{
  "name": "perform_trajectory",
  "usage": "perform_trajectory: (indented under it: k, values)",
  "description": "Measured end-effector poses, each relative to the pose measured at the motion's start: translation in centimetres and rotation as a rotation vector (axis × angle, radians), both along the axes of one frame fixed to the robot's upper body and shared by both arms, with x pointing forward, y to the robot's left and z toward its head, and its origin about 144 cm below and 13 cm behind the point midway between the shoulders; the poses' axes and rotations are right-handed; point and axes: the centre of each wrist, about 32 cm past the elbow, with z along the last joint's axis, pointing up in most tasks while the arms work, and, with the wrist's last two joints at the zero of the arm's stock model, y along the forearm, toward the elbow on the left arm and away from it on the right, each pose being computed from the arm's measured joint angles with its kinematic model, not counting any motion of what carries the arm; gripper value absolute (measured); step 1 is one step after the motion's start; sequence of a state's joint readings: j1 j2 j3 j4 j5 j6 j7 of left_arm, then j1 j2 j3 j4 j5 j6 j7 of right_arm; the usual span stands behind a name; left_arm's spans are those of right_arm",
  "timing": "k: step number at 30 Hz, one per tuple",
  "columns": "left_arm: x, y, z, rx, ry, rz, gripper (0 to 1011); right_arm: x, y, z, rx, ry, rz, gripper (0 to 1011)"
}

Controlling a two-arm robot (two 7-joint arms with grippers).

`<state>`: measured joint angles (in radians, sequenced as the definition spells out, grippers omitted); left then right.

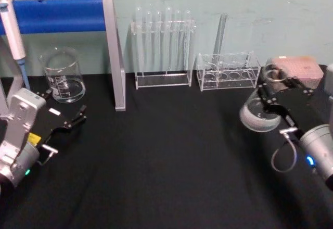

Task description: Grasp the erlenmeyer flask with one hand, shake it three times, then place it back.

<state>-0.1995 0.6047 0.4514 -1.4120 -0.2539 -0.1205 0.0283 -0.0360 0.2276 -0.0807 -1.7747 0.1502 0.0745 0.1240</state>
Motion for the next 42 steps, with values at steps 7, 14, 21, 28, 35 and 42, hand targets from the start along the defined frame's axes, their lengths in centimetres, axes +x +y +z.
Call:
perform_trajectory:
  k: [7, 14, 21, 28, 35, 42]
  values:
    - [0.0, 0.0, 0.0, 0.000, 0.000, 0.000, 1001, 0.9, 2.1, -0.1, -0.005, 0.011, 0.160, 451]
    - [0.0, 0.0, 0.0, 0.000, 0.000, 0.000, 1001, 1.9, 4.1, -0.2, -0.007, 0.023, 0.318, 451]
    - [0.0, 0.0, 0.0, 0.000, 0.000, 0.000, 1001, 2.4, 5.1, -0.3, -0.006, 0.031, 0.409, 452]
    - [0.0, 0.0, 0.0, 0.000, 0.000, 0.000, 1001, 2.7, 5.0, -0.3, -0.002, 0.040, 0.435, 451]
    - [0.0, 0.0, 0.0, 0.000, 0.000, 0.000, 1001, 3.0, 4.5, -0.1, 0.000, 0.066, 0.466, 452]
    - [0.0, 0.0, 0.0, 0.000, 0.000, 0.000, 1001, 3.6, 3.7, -0.2, -0.007, 0.098, 0.523, 451]
